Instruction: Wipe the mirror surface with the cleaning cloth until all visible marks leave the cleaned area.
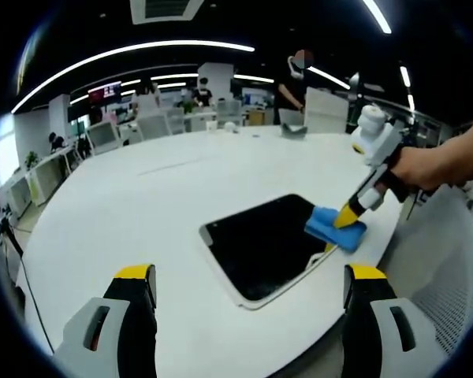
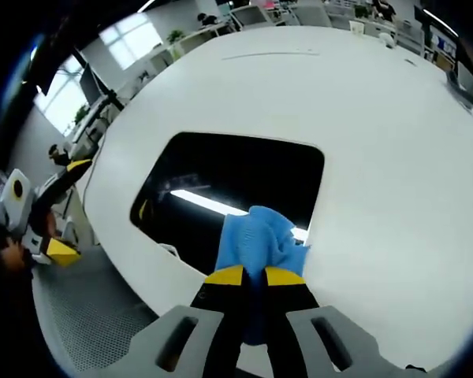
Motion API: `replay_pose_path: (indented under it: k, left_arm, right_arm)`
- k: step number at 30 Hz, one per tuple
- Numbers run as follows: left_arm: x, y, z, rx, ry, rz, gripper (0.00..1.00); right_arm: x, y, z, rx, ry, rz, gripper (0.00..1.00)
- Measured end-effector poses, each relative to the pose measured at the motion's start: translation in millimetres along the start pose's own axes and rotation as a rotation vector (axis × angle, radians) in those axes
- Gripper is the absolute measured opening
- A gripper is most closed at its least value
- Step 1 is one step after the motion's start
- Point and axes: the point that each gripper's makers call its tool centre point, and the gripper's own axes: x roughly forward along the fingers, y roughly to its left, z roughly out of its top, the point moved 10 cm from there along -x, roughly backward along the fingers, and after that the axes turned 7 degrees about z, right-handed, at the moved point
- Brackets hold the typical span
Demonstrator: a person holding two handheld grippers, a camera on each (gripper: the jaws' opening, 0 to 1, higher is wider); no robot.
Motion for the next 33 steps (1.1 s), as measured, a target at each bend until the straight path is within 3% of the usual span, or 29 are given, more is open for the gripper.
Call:
replay_pose_path:
  k: [19,33]
  left_arm:
    - [-0.2,-1.6,0.4,0.013,0.011,-0.013,0.99]
    - [-0.2,-1.1,0.3,0.020,0.015,-0.008,0.99]
  right_arm:
    - [8.4,-10.8,27.6,0.001,-0.001,-0.017,0.02]
    - [19.7,-26.3,59.2,0.014,-0.024,-0.022,0.02]
